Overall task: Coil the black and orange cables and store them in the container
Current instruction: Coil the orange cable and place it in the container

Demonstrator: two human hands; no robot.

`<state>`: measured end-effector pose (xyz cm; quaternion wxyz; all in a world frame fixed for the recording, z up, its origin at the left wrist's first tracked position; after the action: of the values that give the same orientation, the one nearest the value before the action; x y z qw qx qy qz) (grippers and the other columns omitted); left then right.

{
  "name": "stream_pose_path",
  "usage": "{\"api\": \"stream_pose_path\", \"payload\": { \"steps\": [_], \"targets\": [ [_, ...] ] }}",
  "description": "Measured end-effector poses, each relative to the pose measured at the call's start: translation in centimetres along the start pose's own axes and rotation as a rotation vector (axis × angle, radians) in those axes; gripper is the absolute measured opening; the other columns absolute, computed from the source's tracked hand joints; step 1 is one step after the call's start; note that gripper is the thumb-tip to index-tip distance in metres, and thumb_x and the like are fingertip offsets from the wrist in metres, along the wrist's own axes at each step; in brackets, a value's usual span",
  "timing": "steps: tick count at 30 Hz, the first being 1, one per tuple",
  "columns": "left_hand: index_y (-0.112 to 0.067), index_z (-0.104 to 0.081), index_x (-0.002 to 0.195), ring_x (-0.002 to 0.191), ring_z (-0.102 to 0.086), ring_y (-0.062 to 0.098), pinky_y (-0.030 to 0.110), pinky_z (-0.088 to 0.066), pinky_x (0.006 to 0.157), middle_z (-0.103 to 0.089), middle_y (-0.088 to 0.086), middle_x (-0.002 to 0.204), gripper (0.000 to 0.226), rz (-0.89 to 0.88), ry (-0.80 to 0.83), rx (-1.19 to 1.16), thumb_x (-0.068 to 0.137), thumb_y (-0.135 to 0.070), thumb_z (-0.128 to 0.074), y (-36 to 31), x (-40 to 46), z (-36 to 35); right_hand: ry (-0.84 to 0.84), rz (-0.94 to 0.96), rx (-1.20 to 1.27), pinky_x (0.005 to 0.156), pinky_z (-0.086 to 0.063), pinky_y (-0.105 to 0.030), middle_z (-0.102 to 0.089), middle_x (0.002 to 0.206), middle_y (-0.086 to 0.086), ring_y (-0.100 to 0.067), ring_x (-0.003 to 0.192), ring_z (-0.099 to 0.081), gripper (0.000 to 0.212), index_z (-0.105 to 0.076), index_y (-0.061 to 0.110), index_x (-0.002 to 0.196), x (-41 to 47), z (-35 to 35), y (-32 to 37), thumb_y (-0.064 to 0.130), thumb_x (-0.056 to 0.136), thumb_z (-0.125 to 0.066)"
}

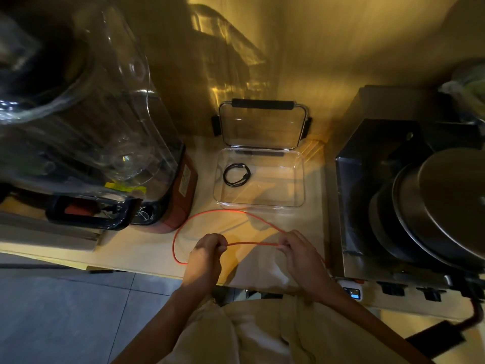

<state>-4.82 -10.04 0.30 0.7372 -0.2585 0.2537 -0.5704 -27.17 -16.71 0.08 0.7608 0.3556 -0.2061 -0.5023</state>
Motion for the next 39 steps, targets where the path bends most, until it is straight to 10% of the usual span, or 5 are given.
{"api": "stream_pose_path", "payload": {
  "steps": [7,12,24,39],
  "targets": [
    [-0.011,-0.066,0.09,0.081,-0.057,0.008,0.003,-0.036,0.075,-0.065,-0.003,0.088,0.011,-0.034,-0.105,-0.041,0.091,-0.002,-0.06,-1.0,1.1,2.9,0.072,0.017,0.153,0.058,-0.045,-0.03,-0.06,0.07,0.01,-0.006,0.065,-0.056,0.008,-0.064,0.023,0.089,0.6,0.2,0.1,0.016,0.09,-0.064],
    [-0.011,-0.067,0.092,0.088,-0.062,0.013,0.025,-0.046,0.079,-0.067,-0.002,0.091,0.014,-0.1,-0.206,-0.053,0.093,-0.016,-0.054,-2.5,2.7,5.4,0.289,-0.135,0.424,0.055,-0.039,-0.024,-0.057,0.063,0.011,-0.004,0.058,-0.048,0.011,-0.066,0.027,0.088,1.3,-0.3,0.9,0.024,0.096,-0.059],
    [-0.03,-0.067,0.093,0.088,-0.065,-0.002,0.01,-0.046,0.076,-0.069,-0.02,0.09,0.012,-0.15,-0.202,-0.284,0.095,-0.02,-0.06,-7.6,4.8,7.1,0.686,-0.402,1.681,0.044,-0.016,-0.027,-0.025,0.052,0.002,-0.012,0.043,-0.019,0.036,-0.056,0.013,0.078,1.1,1.0,7.0,0.04,0.097,-0.041],
    [-0.02,-0.07,0.094,0.06,-0.055,0.001,0.016,-0.043,0.059,-0.062,-0.007,0.066,0.01,0.075,-0.103,-0.44,0.094,-0.012,-0.065,-4.2,2.3,5.8,0.179,-0.266,2.069,0.042,-0.022,-0.025,-0.022,0.047,0.005,-0.01,0.04,-0.018,0.049,-0.045,0.021,0.061,4.8,5.7,6.3,0.043,0.102,-0.032]
  ]
}}
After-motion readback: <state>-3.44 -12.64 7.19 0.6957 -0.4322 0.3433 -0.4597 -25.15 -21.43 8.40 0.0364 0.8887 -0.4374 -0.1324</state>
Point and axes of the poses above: each hand's wrist, its own x-axis towards the middle knuckle, its own z-axis out of the back of the hand, y = z × x, the point moved 7 cm from there along x, towards the middle knuckle
